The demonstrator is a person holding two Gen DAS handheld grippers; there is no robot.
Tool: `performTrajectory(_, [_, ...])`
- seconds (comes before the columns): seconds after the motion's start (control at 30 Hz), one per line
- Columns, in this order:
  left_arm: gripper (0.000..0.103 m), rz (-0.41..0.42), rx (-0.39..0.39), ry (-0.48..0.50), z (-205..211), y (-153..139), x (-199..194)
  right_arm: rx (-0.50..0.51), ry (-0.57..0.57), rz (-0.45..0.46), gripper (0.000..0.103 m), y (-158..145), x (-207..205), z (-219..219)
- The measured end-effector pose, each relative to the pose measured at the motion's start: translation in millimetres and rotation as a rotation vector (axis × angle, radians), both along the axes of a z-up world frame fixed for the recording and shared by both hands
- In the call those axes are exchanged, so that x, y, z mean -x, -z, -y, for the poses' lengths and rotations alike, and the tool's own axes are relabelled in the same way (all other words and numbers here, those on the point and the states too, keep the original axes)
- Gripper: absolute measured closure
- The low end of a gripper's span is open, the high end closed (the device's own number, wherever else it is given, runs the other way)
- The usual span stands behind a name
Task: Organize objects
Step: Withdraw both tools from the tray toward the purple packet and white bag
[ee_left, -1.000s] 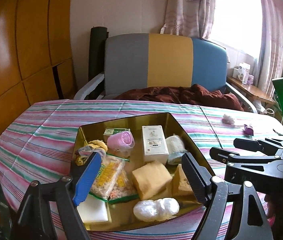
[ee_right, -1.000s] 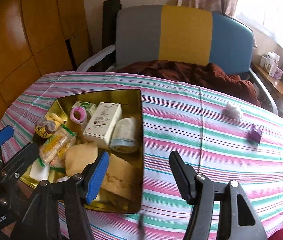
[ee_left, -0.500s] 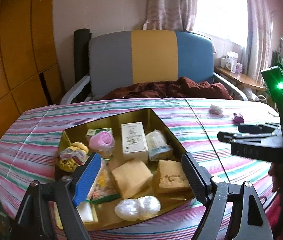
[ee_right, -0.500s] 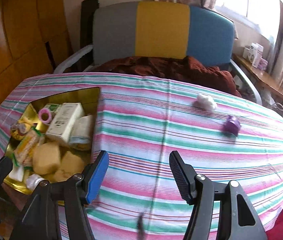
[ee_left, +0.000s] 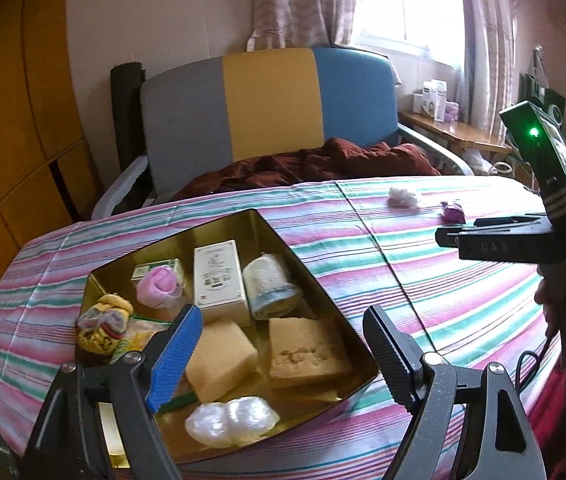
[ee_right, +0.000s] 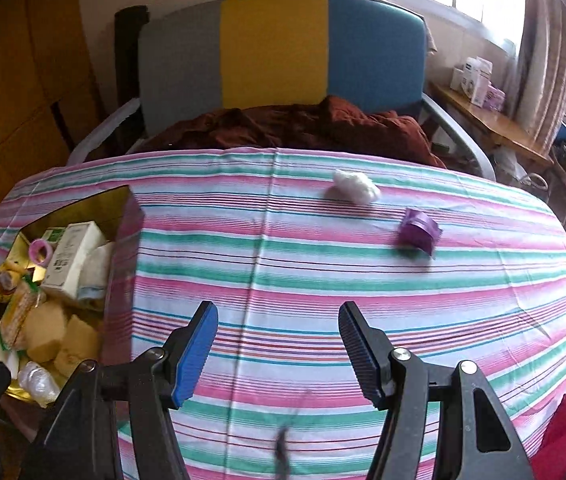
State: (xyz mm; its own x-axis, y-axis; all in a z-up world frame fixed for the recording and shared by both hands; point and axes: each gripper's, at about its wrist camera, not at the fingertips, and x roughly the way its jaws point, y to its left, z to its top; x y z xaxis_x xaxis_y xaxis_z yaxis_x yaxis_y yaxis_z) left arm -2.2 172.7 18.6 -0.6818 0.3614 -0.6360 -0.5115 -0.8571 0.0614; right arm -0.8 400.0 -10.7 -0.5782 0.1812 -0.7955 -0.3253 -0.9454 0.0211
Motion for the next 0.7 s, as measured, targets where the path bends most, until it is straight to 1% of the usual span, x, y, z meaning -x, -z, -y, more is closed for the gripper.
performTrajectory(0.17, [0.02, 0.002, 0.014, 0.034, -12.2, 2.6, 0.0, 0.033, 0.058, 0.014, 0.039, 5.2, -2.2, -32.0])
performTrajectory(0.47, [0.02, 0.033, 0.022, 0.089, -40.6, 9.4, 10.0, 0.075, 0.22, 0.068, 0.039, 17.6, -1.1, -118.6])
performTrajectory(0.57, [0.02, 0.048, 0.022, 0.099, -49.8, 12.5, 15.6, 0.089, 0.271, 0.082, 0.039, 21.1, 3.9, -149.5])
performTrajectory(0.7, [0.02, 0.064, 0.019, 0.119, -65.0, 15.1, 24.3, 0.108, 0.298, 0.094, 0.039, 30.9, 16.5, -176.8])
